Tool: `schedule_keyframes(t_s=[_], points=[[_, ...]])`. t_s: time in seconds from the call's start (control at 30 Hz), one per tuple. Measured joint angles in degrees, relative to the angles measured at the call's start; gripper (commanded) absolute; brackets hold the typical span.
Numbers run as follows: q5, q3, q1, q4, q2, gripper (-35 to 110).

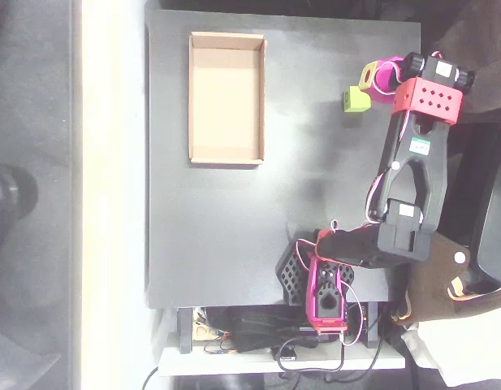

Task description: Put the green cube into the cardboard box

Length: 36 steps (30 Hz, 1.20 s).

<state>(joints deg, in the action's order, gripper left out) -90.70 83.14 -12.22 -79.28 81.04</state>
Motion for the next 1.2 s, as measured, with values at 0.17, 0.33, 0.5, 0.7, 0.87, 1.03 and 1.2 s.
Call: schedule_keyframes(t_s=[0.17, 0.33, 0.5, 0.7, 0.87, 1.03, 1.2], points=[[0.0, -0.1, -0.1, 0.0, -3.2, 39], [0.0, -0.1, 0.0, 0.0, -3.5, 39], [0.0, -0.1, 2.5, 5.2, -4.5, 39], [0.0, -0.2, 2.5, 10.4, -7.2, 39], [0.0, -0.2, 3.3, 10.8, -9.5, 39], [0.0, -0.1, 3.5, 10.8, -11.7, 39], [0.0, -0.2, 5.0, 10.8, -13.4, 38]])
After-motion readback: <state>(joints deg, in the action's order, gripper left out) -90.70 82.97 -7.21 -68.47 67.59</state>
